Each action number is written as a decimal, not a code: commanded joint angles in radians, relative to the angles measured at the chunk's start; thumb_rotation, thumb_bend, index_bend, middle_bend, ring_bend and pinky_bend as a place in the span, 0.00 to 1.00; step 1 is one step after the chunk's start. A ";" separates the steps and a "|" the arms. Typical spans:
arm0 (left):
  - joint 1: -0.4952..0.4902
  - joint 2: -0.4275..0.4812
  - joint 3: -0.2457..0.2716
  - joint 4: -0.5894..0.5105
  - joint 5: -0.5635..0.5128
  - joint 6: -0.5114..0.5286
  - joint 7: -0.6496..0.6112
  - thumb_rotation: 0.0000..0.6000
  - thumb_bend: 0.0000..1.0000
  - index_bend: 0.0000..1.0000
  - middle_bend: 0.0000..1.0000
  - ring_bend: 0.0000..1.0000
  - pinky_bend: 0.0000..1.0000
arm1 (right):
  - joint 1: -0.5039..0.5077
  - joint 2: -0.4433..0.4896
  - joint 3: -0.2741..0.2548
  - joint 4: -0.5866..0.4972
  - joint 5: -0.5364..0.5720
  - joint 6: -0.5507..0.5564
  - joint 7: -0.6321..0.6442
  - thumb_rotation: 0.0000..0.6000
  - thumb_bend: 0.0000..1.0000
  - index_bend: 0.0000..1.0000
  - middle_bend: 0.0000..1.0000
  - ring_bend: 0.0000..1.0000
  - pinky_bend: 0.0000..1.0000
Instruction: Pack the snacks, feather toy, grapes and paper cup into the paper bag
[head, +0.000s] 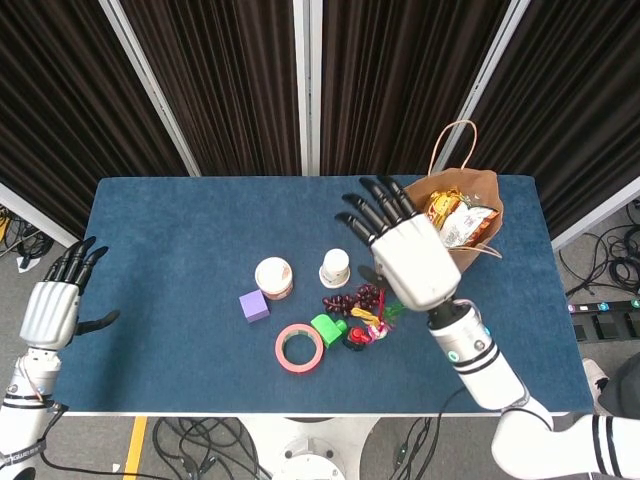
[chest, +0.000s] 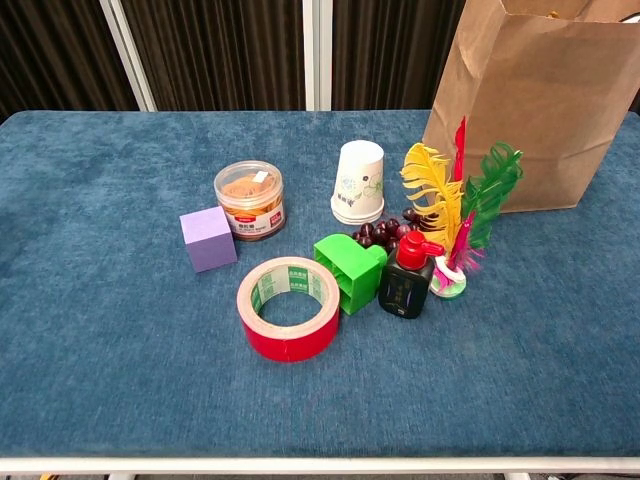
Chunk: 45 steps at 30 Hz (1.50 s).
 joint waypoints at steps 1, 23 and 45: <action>0.001 -0.001 0.000 0.001 -0.001 0.000 0.000 1.00 0.15 0.16 0.14 0.05 0.18 | -0.014 0.013 -0.083 -0.041 -0.017 -0.081 -0.039 1.00 0.00 0.28 0.22 0.10 0.15; 0.005 -0.010 0.008 0.016 0.004 0.002 -0.010 1.00 0.15 0.16 0.14 0.05 0.18 | -0.173 0.068 -0.299 -0.005 -0.074 -0.108 -0.003 1.00 0.00 0.28 0.23 0.11 0.16; 0.005 -0.012 0.010 0.026 0.006 0.000 -0.002 1.00 0.15 0.16 0.14 0.05 0.18 | -0.262 -0.216 -0.271 0.396 -0.163 -0.137 0.562 1.00 0.00 0.08 0.03 0.00 0.00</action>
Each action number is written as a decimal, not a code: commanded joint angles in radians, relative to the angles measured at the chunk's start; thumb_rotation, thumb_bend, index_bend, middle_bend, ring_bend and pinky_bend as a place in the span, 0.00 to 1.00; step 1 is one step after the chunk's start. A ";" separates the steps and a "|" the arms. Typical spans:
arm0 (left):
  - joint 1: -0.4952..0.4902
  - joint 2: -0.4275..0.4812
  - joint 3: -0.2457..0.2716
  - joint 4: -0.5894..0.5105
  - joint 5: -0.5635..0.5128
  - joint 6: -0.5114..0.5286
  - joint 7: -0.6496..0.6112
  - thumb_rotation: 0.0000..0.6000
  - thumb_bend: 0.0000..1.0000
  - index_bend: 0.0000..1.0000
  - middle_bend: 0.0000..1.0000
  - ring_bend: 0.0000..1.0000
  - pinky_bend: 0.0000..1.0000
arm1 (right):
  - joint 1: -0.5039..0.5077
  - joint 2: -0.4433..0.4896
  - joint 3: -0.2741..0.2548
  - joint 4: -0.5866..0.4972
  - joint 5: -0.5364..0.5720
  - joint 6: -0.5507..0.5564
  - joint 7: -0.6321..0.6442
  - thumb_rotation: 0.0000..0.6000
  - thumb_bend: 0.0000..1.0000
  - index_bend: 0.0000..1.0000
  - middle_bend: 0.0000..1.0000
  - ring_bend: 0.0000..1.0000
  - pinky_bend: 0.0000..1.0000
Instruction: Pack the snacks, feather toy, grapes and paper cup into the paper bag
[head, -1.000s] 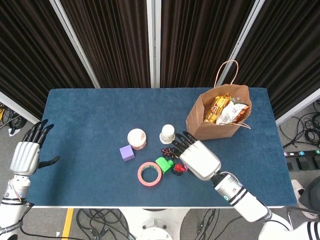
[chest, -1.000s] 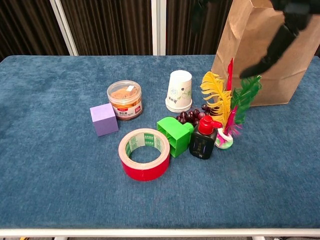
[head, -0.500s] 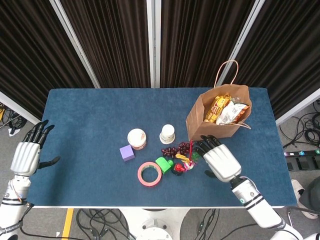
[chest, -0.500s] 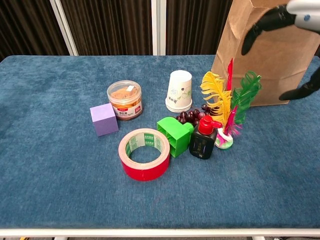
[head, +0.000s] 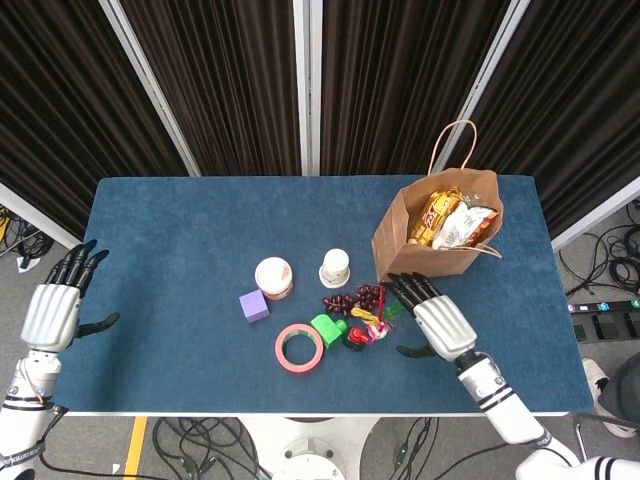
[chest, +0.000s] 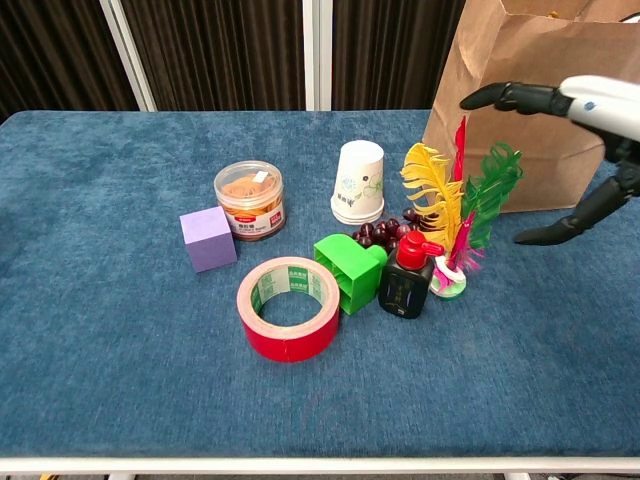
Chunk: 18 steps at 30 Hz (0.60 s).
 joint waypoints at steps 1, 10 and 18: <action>0.001 -0.001 0.002 0.003 0.000 -0.001 -0.002 1.00 0.15 0.16 0.14 0.05 0.18 | 0.015 -0.040 0.027 0.033 0.022 -0.028 -0.011 1.00 0.00 0.08 0.03 0.00 0.00; 0.001 0.000 -0.004 0.009 -0.006 0.001 -0.013 1.00 0.15 0.16 0.14 0.05 0.18 | 0.092 -0.055 0.099 0.035 0.140 -0.139 -0.123 1.00 0.00 0.08 0.07 0.00 0.00; 0.002 -0.007 0.000 0.023 -0.008 -0.005 -0.024 1.00 0.15 0.16 0.14 0.05 0.18 | 0.135 -0.027 0.106 -0.001 0.256 -0.211 -0.243 1.00 0.00 0.20 0.17 0.03 0.11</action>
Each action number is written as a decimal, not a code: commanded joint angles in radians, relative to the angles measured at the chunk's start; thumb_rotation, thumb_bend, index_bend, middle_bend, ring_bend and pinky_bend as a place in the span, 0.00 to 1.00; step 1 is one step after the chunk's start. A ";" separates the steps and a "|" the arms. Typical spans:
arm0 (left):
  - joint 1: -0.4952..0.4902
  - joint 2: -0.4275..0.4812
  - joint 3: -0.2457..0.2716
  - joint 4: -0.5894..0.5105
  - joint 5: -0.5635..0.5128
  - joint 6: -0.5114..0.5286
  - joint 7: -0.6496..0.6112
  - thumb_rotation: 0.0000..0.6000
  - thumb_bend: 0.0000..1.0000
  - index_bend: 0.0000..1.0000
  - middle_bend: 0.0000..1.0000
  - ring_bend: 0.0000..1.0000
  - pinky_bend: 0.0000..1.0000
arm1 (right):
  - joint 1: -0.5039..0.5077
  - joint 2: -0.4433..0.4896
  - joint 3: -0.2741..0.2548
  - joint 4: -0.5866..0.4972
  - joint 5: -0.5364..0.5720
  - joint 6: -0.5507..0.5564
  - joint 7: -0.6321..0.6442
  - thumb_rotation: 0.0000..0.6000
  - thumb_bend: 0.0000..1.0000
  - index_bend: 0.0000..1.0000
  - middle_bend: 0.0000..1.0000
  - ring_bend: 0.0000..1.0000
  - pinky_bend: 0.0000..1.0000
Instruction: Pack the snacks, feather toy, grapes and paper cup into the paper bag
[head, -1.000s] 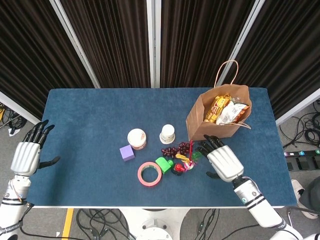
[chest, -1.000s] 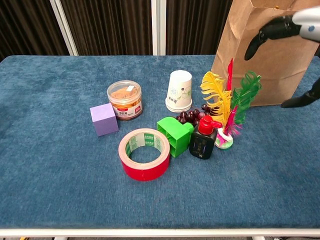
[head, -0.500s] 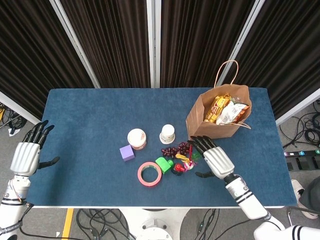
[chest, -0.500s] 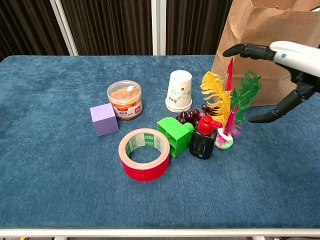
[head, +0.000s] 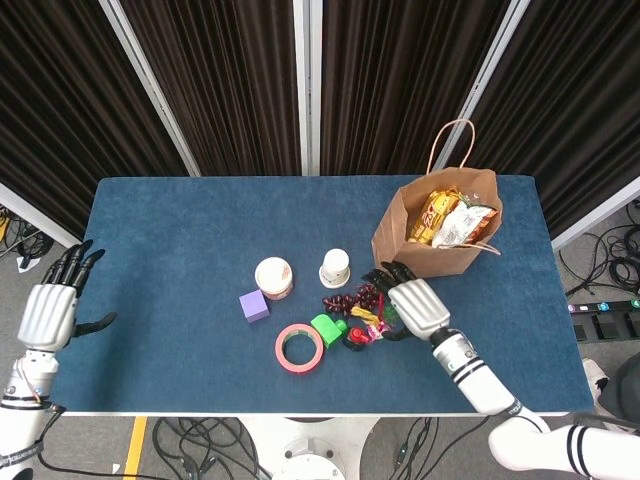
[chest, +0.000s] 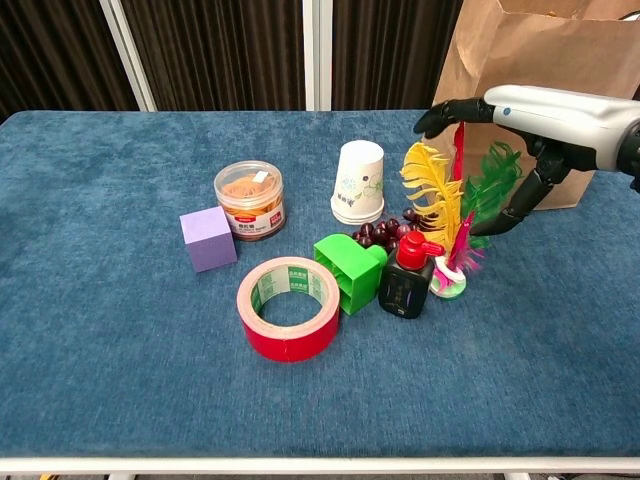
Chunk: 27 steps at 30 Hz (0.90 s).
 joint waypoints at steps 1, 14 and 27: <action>0.000 -0.003 0.000 0.003 0.000 0.000 -0.002 1.00 0.15 0.16 0.14 0.05 0.18 | 0.018 0.007 0.001 -0.016 0.035 -0.016 -0.047 1.00 0.00 0.21 0.18 0.05 0.12; -0.003 -0.004 0.001 -0.001 0.005 0.000 0.005 1.00 0.15 0.16 0.14 0.05 0.18 | 0.023 0.000 -0.003 -0.037 0.096 0.025 -0.130 1.00 0.08 0.55 0.36 0.30 0.49; -0.003 -0.003 0.002 -0.002 0.005 -0.001 0.009 1.00 0.15 0.16 0.14 0.05 0.18 | 0.018 -0.034 0.006 -0.017 0.102 0.087 -0.165 1.00 0.28 0.79 0.55 0.50 0.67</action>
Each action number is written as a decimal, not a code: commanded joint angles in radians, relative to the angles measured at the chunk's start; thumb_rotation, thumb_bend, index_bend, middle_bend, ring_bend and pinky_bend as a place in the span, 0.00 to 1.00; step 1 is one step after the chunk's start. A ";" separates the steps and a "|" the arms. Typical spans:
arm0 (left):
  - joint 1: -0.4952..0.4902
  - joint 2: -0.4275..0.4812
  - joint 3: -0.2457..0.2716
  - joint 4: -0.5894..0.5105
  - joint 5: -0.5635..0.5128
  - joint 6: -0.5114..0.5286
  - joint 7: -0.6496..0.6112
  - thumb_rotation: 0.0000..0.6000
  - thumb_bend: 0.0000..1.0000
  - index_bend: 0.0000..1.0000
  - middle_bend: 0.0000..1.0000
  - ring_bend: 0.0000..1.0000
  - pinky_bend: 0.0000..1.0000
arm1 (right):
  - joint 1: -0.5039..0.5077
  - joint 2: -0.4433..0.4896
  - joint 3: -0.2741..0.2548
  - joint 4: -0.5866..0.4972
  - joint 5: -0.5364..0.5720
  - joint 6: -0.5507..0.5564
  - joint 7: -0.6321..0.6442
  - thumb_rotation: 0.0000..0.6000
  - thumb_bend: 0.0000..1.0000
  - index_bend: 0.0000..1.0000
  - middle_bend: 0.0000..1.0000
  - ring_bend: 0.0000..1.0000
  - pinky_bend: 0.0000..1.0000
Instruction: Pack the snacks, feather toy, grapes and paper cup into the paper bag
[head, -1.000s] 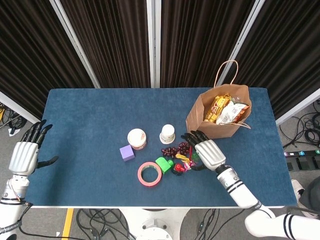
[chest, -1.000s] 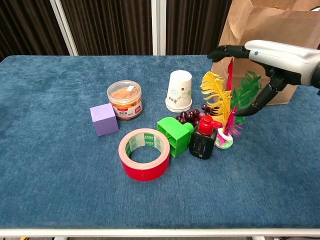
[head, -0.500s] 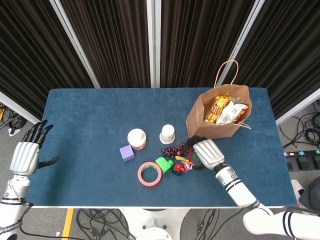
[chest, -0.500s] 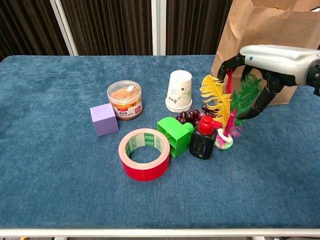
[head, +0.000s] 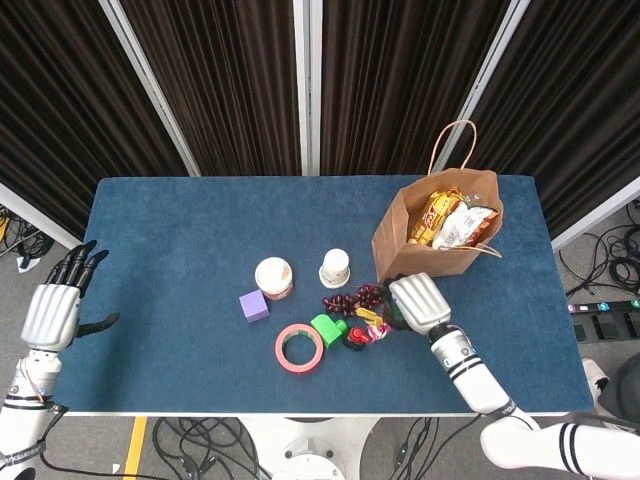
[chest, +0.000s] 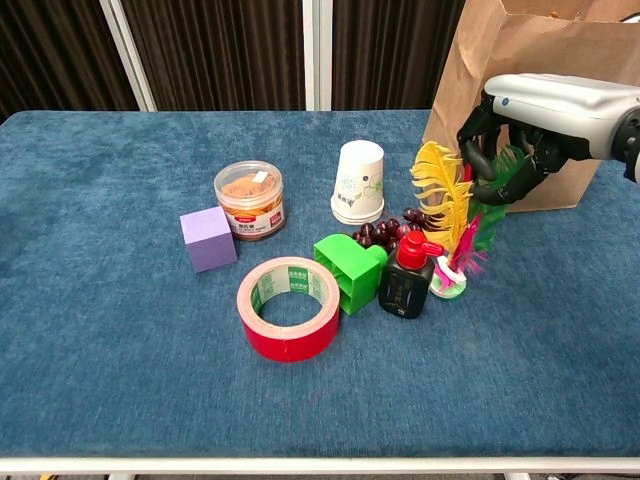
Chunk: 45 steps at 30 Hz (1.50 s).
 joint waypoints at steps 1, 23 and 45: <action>0.000 0.001 0.001 0.000 0.001 0.001 0.001 1.00 0.15 0.16 0.14 0.05 0.18 | -0.001 -0.008 0.002 0.006 0.002 0.009 -0.008 1.00 0.29 0.81 0.56 0.51 0.69; 0.000 0.003 0.000 -0.004 -0.001 -0.003 -0.005 1.00 0.15 0.16 0.14 0.05 0.18 | -0.008 -0.032 0.020 0.012 -0.027 0.076 -0.046 1.00 0.45 0.98 0.71 0.67 0.84; -0.001 0.020 -0.011 -0.031 0.002 0.012 -0.009 1.00 0.15 0.16 0.14 0.05 0.18 | 0.253 0.169 0.412 -0.404 0.185 0.218 -0.428 1.00 0.44 0.98 0.71 0.67 0.84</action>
